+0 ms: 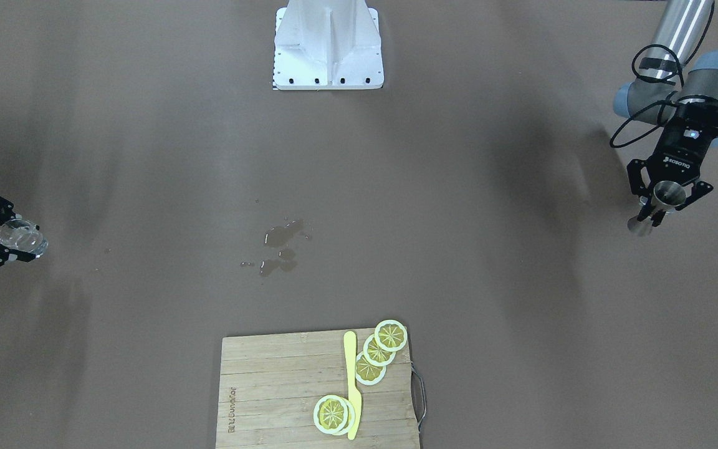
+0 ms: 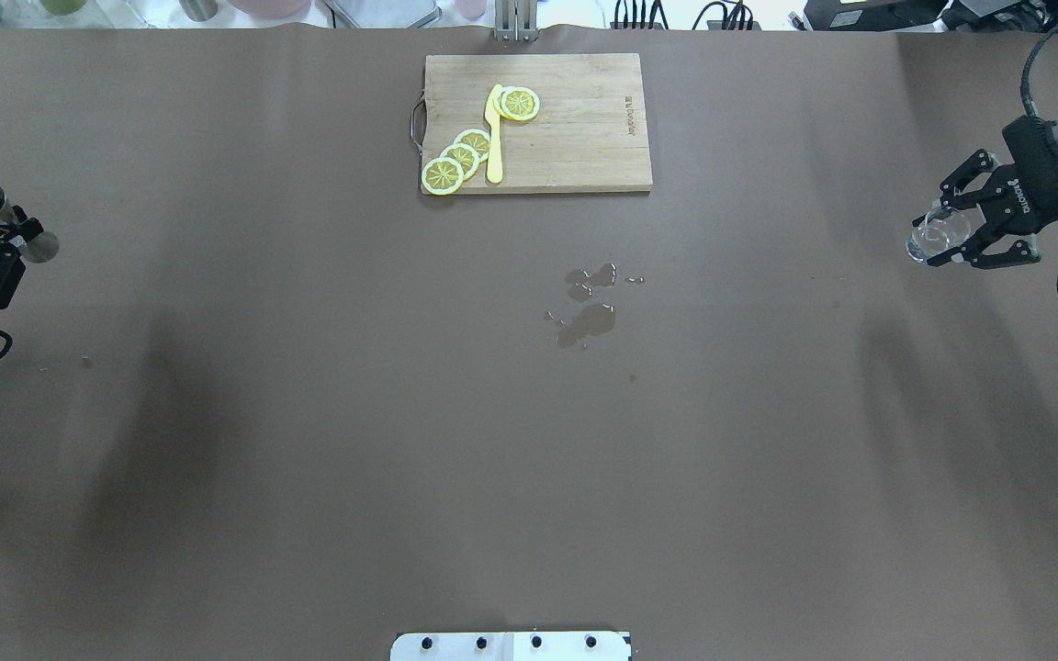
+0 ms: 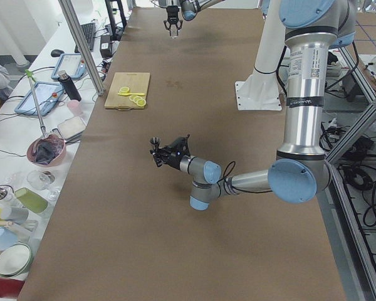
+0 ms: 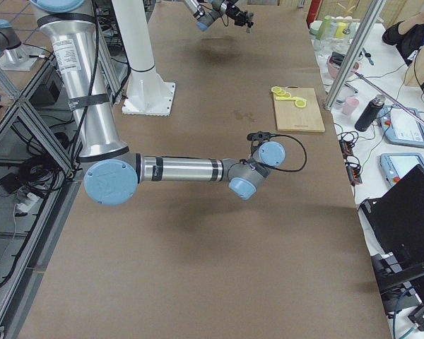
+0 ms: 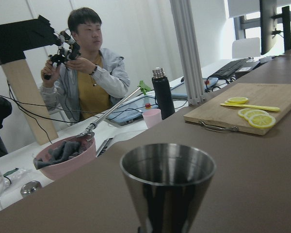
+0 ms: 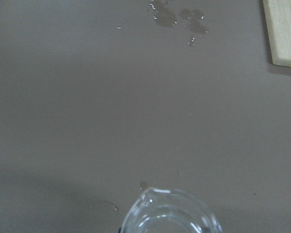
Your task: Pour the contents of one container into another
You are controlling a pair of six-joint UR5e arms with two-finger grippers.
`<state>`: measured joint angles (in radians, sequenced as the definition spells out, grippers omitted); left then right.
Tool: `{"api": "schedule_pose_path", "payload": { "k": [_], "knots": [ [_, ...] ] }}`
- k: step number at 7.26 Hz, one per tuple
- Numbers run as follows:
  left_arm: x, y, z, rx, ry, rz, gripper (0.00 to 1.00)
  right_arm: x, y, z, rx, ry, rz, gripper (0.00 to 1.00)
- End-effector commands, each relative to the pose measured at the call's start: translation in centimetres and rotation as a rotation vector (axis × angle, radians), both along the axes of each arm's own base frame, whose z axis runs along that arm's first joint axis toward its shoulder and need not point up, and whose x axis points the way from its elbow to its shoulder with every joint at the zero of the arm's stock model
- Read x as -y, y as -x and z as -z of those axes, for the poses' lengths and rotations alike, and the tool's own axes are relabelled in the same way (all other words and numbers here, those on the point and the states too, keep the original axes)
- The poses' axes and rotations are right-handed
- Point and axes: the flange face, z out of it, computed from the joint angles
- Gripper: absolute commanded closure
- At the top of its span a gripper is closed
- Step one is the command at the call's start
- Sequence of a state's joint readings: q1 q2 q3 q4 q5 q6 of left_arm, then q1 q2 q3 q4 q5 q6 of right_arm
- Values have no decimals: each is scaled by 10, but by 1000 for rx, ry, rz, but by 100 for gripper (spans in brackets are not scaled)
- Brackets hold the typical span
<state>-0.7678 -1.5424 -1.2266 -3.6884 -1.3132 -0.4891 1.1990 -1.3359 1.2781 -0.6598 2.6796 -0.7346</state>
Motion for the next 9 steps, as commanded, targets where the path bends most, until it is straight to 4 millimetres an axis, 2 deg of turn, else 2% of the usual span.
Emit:
{"api": "schedule_pose_path", "payload": {
  "k": [1, 2, 3, 4, 5, 6, 9],
  "knots": [
    [-25, -9, 1, -62, 98, 51, 100, 19, 5, 3, -31, 133, -112, 100],
    [-26, -19, -1, -43, 119, 68, 100, 23, 10, 6, -28, 165, -129, 100],
    [-40, -46, 2, -39, 126, 47, 100, 23, 11, 5, -20, 173, -178, 100],
    [-60, -76, 10, -44, 138, 67, 100, 19, 19, 5, 0, 181, -202, 100],
    [-80, -95, 21, -111, 156, 105, 100, 15, 25, 8, 19, 188, -233, 100],
    [-95, -111, 28, -187, 209, 73, 100, 8, 32, 9, 52, 204, -276, 100],
    [-100, -120, 25, -103, 249, 134, 100, -13, 52, -11, 99, 150, -242, 100]
  ]
}}
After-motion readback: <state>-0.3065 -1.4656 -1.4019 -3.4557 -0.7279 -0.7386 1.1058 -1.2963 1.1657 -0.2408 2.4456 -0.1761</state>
